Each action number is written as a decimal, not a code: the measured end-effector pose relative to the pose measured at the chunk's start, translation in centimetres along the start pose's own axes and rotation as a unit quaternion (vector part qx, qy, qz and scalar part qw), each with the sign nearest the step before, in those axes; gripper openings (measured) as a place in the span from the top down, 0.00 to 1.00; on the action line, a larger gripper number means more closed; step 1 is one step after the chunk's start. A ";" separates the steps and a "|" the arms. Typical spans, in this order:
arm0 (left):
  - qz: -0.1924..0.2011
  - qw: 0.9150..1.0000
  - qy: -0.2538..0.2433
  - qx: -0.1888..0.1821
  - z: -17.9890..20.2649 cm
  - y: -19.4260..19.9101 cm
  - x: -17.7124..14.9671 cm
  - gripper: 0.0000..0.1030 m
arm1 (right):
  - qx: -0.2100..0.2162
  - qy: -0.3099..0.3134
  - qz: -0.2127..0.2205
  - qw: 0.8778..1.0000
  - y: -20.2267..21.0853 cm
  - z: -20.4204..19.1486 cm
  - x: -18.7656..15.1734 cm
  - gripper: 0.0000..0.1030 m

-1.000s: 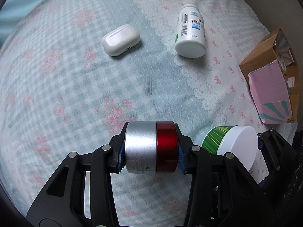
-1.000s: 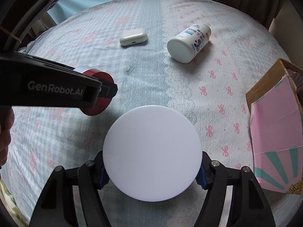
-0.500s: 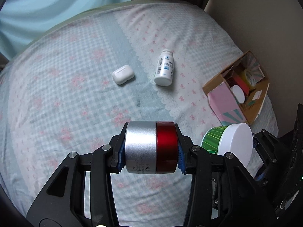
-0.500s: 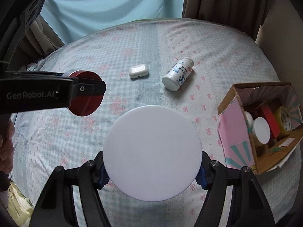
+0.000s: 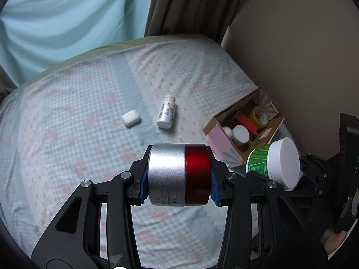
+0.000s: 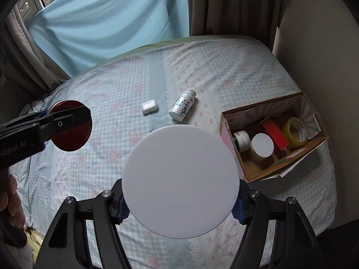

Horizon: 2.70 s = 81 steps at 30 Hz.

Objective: Organize rigid objects
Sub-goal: 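Carry the silver-and-red jar in the left tool while the right tool carries the tub to the box, then open the left tool over the box while the right tool releases the tub inside, then withdraw both tools from the box toward the pill bottle and earbud case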

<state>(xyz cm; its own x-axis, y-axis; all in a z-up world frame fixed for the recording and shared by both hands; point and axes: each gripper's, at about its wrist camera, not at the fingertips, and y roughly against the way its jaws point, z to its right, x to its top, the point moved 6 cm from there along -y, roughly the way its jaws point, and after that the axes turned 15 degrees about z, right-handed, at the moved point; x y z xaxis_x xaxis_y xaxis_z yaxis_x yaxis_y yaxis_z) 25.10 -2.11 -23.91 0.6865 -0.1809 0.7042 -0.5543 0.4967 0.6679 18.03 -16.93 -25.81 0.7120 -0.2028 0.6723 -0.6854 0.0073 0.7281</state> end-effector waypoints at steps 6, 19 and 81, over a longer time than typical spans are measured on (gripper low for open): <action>0.013 1.000 -0.003 -0.007 4.1 0.0 1.2 0.63 | -0.019 -0.013 0.011 1.000 2.3 5.6 1.8 0.36; -0.009 0.999 0.052 0.005 14.4 -5.9 0.4 0.63 | -0.020 -0.010 -0.014 1.000 1.2 20.5 6.5 0.36; -0.123 0.988 0.028 0.086 21.1 -19.7 -7.7 0.00 | -0.038 0.032 -0.051 0.997 -11.3 34.3 3.3 0.00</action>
<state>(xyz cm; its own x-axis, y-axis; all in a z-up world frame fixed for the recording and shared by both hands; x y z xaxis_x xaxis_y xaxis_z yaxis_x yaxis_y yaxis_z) 20.76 -28.41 -37.38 0.8331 -0.2288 0.5036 -0.4352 0.2910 0.8520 22.93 -51.31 -36.42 0.7868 -0.1437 0.6002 -0.5977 0.0646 0.7991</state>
